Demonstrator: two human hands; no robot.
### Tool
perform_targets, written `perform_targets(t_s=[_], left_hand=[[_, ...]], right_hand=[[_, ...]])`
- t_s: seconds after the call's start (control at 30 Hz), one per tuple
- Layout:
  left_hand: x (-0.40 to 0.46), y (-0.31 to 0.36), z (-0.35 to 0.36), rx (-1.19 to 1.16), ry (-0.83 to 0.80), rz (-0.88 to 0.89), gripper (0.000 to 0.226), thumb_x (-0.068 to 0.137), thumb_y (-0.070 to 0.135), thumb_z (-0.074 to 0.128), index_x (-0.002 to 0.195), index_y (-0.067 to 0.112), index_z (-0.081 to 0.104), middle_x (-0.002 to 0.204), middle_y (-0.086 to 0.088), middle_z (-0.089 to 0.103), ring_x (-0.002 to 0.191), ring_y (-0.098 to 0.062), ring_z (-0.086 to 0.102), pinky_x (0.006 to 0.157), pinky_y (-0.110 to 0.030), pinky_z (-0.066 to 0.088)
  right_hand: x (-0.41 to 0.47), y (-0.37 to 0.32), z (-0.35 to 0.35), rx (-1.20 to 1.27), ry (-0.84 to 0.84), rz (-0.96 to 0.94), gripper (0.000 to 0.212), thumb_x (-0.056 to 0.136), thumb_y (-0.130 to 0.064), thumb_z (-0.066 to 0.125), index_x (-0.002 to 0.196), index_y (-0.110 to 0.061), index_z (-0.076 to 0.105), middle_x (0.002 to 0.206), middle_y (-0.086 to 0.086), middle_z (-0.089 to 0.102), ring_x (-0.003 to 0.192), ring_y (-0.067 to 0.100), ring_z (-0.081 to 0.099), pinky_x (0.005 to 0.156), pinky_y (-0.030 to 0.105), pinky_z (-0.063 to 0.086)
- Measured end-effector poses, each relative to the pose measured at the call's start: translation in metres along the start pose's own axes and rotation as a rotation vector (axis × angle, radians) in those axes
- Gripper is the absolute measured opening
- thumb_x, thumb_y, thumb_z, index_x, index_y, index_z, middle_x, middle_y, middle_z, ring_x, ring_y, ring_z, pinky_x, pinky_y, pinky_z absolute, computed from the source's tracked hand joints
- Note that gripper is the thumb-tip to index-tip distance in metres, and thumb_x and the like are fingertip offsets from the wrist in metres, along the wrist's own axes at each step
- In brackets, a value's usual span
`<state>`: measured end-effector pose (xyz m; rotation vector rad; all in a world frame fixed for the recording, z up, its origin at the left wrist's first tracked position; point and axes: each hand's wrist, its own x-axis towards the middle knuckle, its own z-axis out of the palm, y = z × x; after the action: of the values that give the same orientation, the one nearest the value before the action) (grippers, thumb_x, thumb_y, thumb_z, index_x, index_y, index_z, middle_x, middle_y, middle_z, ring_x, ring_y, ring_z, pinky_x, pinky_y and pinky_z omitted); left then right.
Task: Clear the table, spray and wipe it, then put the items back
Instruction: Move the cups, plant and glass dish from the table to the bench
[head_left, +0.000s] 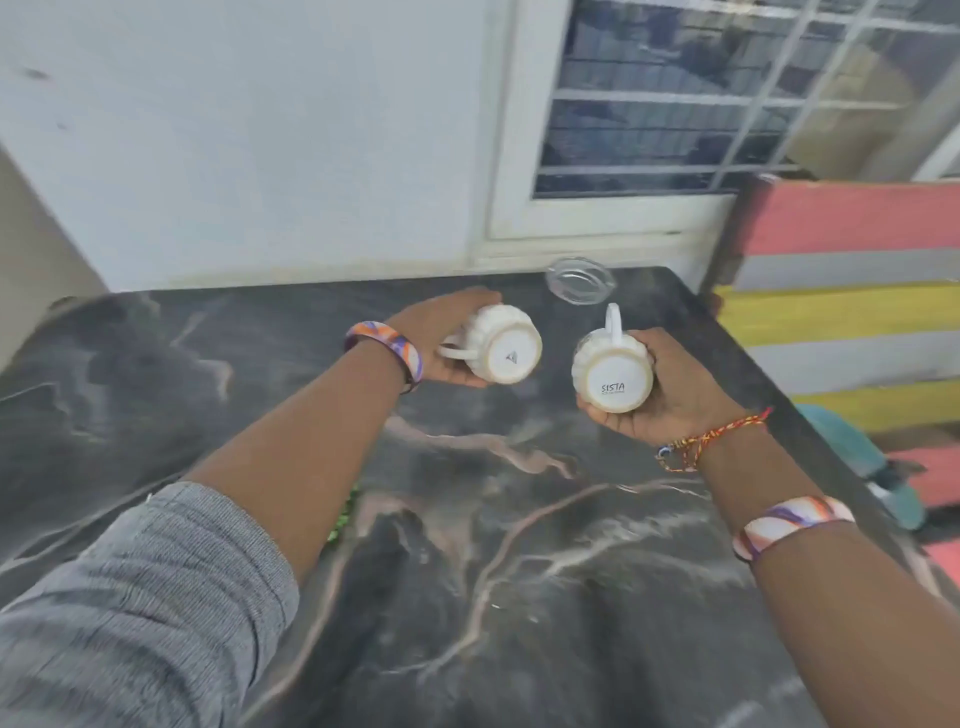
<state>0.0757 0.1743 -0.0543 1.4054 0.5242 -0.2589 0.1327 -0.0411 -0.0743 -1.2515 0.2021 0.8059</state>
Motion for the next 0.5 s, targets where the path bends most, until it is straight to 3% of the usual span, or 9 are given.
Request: perform_targets(t_s=[0.17,0.3,0.4,0.5], left_hand=[[0.009,-0.016,0.148,0.231,-0.155,0.044,0.018,0.082,0.036,0.064,0.090,0.020,0.066,0.088,-0.004,0.066,0.081,-0.022,0.064,0.081,-0.044,0.055],[0.014,-0.023,0.273,0.252,-0.288,-0.055,0.020,0.086,0.030,0.060,0.074,0.013,0.060,0.051,0.000,0.065,0.044,-0.012,0.063,0.050,-0.023,0.056],[0.024,-0.026,0.352,0.248,-0.276,-0.001,0.017,0.081,0.022,0.065,0.069,0.012,0.059,0.049,-0.002,0.064,0.042,-0.014,0.062,0.046,-0.021,0.054],[0.033,-0.023,0.412,0.354,-0.261,0.065,0.024,0.062,0.029,0.075,0.071,0.010,0.062,0.064,-0.007,0.066,0.054,-0.019,0.064,0.056,-0.025,0.057]], right_hand=[[-0.052,-0.014,-0.137,0.019,0.163,0.009,0.028,0.085,-0.037,0.051,0.094,-0.012,0.061,0.096,0.010,0.062,0.087,0.026,0.059,0.073,0.038,0.051],[-0.093,-0.020,-0.244,0.058,0.265,0.019,0.049,0.079,-0.042,0.059,0.120,-0.015,0.056,0.105,0.010,0.060,0.089,0.027,0.061,0.063,0.039,0.056],[-0.126,-0.028,-0.311,0.086,0.325,0.002,0.032,0.083,-0.039,0.058,0.105,-0.016,0.056,0.099,0.010,0.058,0.082,0.026,0.061,0.066,0.045,0.057],[-0.152,-0.039,-0.360,0.050,0.357,-0.013,0.015,0.087,-0.031,0.056,0.092,-0.016,0.057,0.098,0.009,0.057,0.084,0.026,0.059,0.066,0.041,0.056]])
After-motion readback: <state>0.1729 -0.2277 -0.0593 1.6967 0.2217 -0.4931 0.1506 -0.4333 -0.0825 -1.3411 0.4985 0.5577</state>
